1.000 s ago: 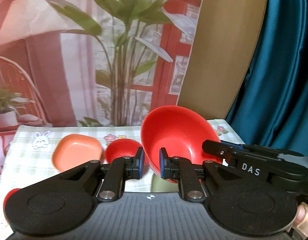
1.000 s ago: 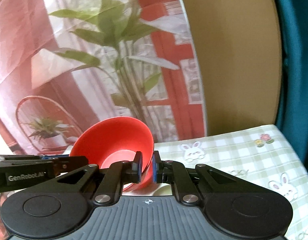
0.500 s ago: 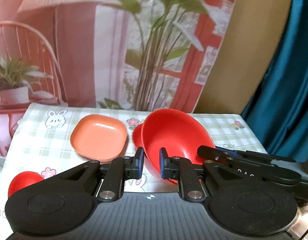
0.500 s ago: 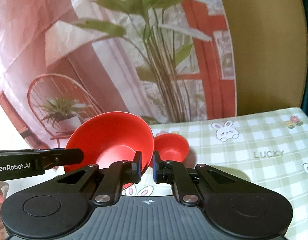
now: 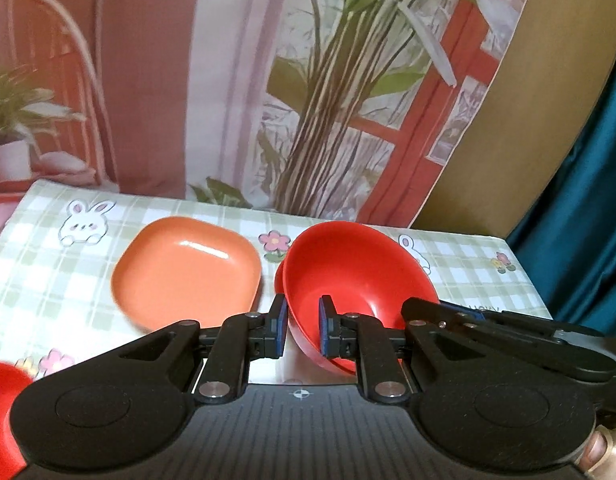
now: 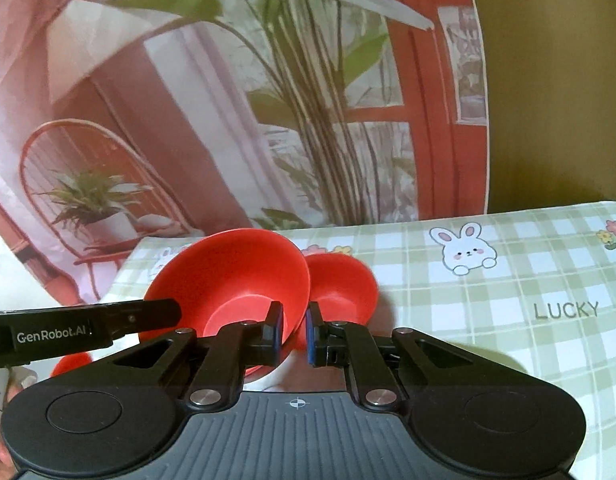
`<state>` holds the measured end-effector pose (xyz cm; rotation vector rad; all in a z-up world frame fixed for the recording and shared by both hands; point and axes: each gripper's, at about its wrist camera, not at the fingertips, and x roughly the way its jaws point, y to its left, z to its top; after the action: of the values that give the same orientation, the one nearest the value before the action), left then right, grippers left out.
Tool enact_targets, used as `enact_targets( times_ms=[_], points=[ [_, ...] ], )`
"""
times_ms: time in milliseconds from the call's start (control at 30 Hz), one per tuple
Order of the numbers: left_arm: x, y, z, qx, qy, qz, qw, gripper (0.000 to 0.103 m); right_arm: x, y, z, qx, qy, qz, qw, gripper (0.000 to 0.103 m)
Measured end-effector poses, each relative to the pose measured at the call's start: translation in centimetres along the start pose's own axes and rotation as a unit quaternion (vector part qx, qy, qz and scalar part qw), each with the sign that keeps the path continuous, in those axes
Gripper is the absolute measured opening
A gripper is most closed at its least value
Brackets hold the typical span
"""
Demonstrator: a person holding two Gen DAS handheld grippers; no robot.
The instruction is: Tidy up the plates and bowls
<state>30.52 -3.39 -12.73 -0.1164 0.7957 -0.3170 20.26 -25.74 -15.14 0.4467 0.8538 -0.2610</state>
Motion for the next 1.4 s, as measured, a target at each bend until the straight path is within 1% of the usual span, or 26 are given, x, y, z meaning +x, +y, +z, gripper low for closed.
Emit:
enact_targets(
  times_ms=[267, 500, 667, 967, 1267, 1367, 1400],
  points=[
    [4.6, -0.3, 1.1, 0.007, 0.008, 0.001, 0.9999, 0.016, 4.0, -2.3, 0.9, -0.002, 0.008, -0.024, 1.000, 0.011],
    [7.4, -0.4, 1.2, 0.024, 0.019, 0.012, 0.9995, 0.016, 7.0, -3.5, 1.2, -0.002, 0.022, -0.033, 0.999, 0.011],
    [8.4, -0.6, 0.9, 0.042, 0.028, 0.023, 0.9985, 0.016, 8.3, -3.9, 1.0, 0.000, 0.032, -0.035, 0.999, 0.010],
    [9.4, -0.9, 0.8, 0.050, 0.035, 0.039, 0.9974, 0.017, 9.1, -4.2, 0.7, 0.003, 0.039, -0.037, 0.999, 0.010],
    [9.6, -0.7, 0.6, 0.047, 0.039, 0.039, 0.9973, 0.017, 9.3, -4.1, 0.7, 0.000, 0.039, -0.038, 0.999, 0.010],
    [9.6, -0.6, 0.5, 0.045, 0.043, 0.035, 0.9975, 0.021, 9.2, -4.1, 0.7, -0.007, 0.038, -0.041, 0.998, 0.011],
    [9.6, -0.6, 0.5, 0.043, 0.044, 0.037, 0.9974, 0.025, 9.2, -4.0, 0.7, -0.010, 0.038, -0.042, 0.998, 0.011]
  ],
)
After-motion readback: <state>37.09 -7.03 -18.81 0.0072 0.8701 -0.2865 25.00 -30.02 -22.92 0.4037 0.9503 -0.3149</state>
